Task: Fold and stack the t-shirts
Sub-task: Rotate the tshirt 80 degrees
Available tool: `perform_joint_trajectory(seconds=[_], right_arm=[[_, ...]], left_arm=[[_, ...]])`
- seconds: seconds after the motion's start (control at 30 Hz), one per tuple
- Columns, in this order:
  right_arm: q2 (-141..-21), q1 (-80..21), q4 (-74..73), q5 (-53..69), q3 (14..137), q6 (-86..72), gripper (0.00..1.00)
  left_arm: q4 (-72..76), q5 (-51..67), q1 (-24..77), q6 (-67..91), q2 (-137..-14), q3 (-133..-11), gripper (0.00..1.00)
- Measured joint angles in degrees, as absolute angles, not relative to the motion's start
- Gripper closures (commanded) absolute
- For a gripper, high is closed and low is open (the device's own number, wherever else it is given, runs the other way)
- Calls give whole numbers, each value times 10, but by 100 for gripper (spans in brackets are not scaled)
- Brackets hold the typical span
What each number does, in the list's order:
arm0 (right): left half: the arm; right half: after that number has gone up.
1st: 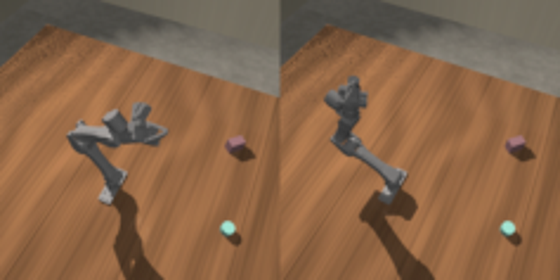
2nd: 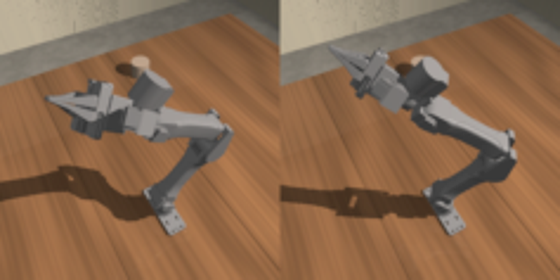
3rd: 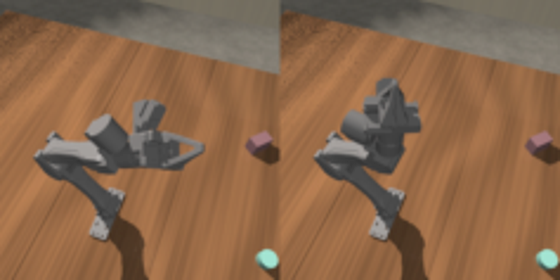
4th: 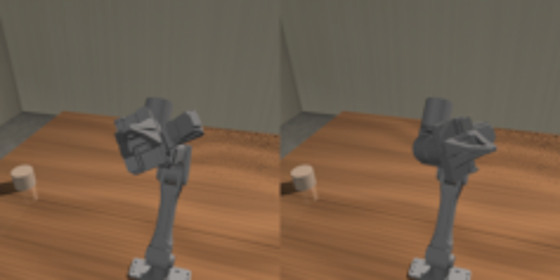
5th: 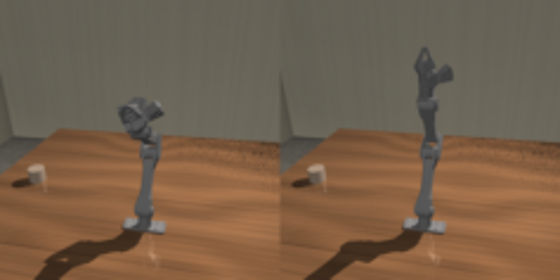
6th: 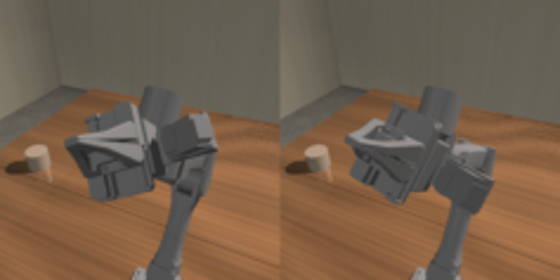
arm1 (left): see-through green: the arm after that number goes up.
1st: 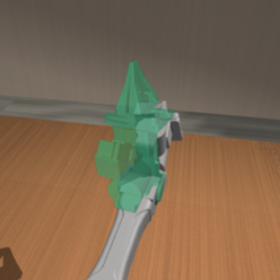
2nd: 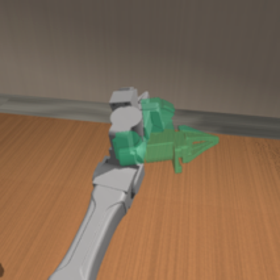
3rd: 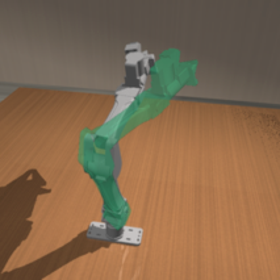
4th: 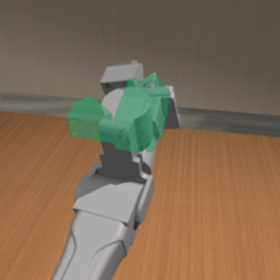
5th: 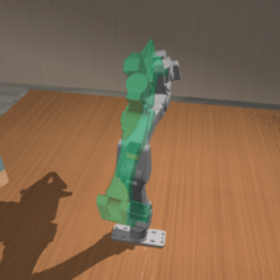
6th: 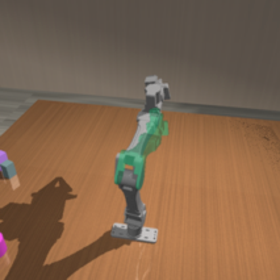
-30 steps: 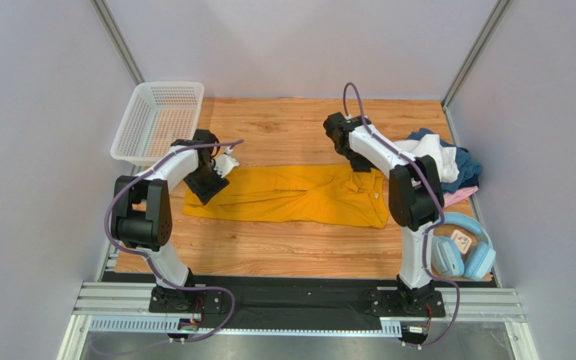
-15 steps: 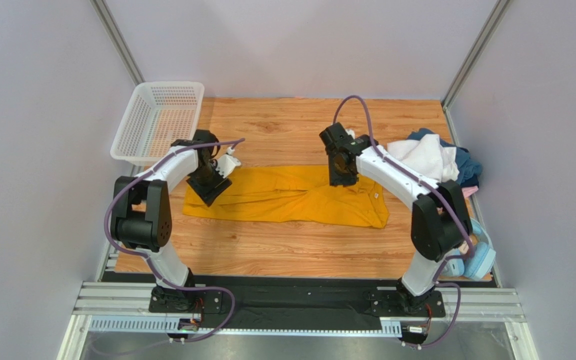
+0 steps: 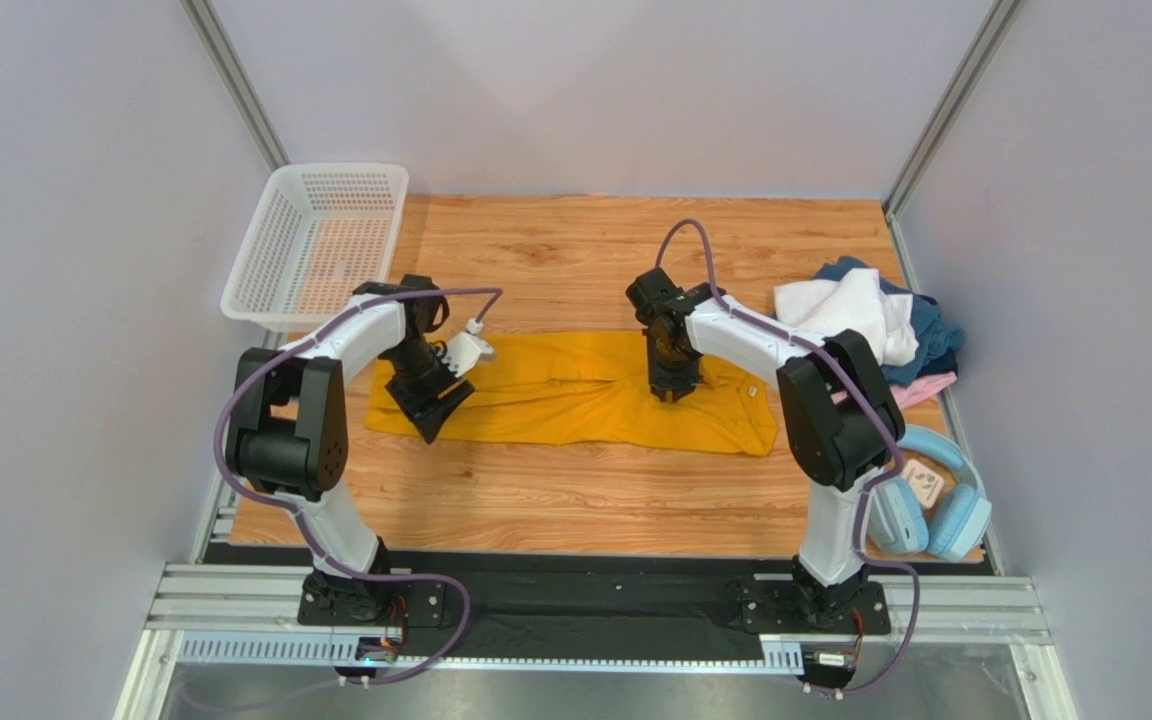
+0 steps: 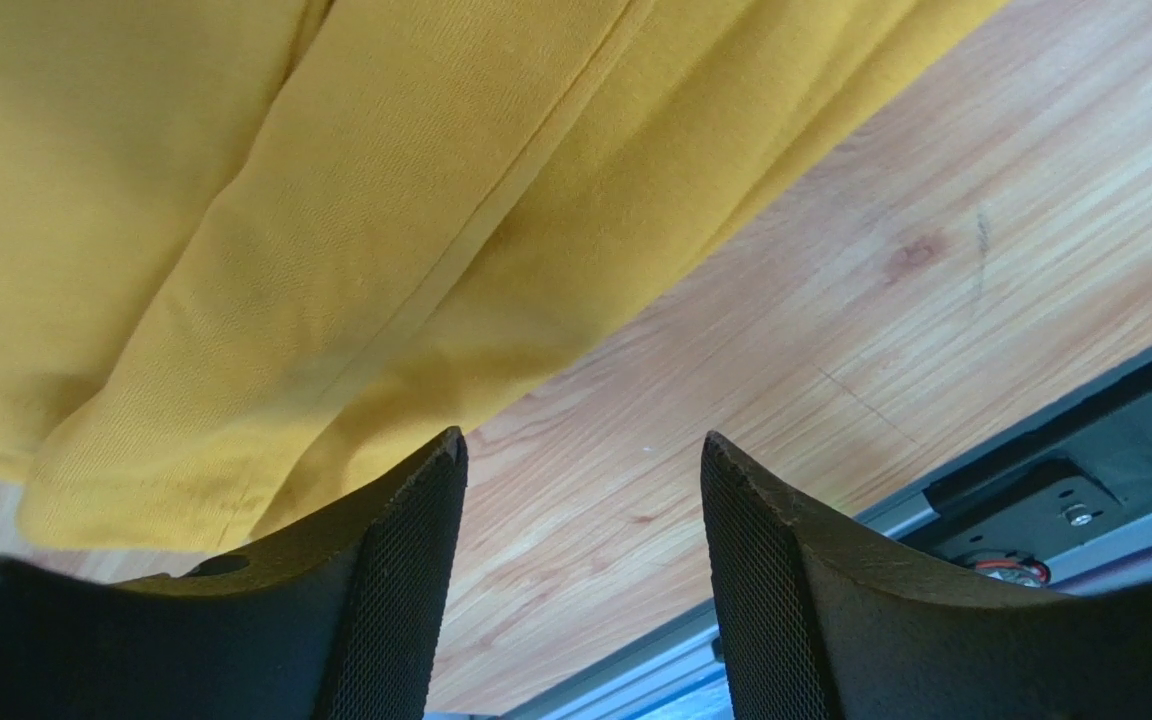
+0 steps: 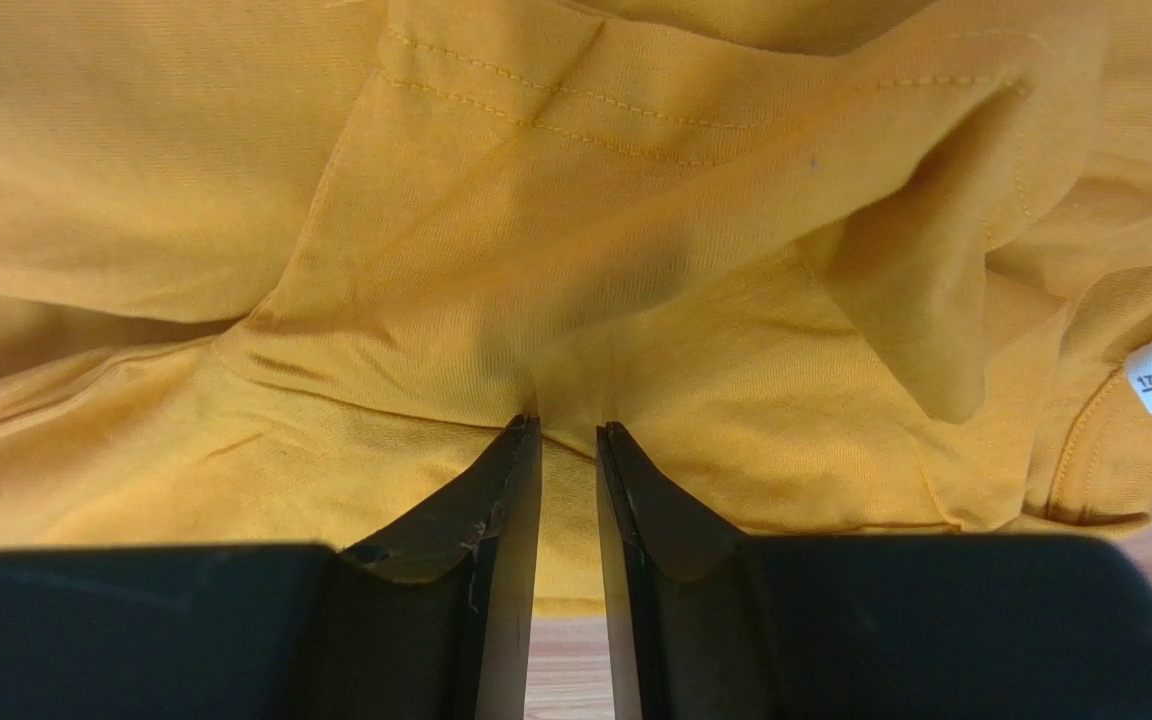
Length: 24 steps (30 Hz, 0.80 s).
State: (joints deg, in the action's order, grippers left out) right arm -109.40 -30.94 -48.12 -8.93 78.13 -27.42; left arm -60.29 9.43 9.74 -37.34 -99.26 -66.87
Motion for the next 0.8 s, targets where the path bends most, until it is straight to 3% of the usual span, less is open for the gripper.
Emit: perform_joint_trajectory(seconds=[0.53,0.8], right_arm=[[-1120,-244,-503,-117,781,-293,78],[-1197,-220,-564,-103,896,-283,80]], left_arm=[[-575,11,100,-365,-1070,-686,37],[-580,-8,115,-366,-1065,-674,37]])
